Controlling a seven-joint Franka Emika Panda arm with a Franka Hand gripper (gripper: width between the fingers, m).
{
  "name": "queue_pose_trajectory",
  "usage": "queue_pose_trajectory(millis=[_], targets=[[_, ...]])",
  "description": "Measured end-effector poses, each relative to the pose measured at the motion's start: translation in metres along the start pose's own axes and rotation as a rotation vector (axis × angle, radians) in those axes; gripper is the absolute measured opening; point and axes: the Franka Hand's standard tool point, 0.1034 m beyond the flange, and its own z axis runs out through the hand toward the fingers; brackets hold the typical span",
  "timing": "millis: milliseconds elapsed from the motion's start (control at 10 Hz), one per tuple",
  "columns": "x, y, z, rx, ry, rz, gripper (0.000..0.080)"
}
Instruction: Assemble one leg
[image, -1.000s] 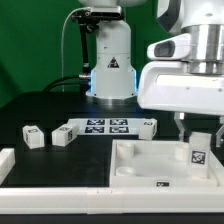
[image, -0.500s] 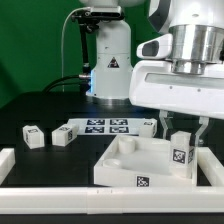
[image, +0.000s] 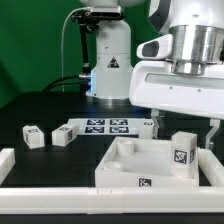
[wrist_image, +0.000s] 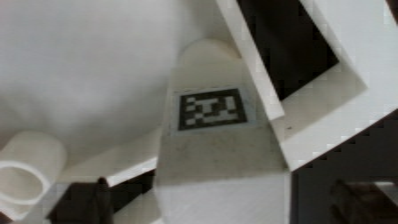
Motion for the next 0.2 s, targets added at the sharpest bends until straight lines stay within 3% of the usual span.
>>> queue_pose_trajectory(millis=[200], targets=[[0.0, 0.0, 0.0001, 0.0, 0.0, 0.0, 0.0648]])
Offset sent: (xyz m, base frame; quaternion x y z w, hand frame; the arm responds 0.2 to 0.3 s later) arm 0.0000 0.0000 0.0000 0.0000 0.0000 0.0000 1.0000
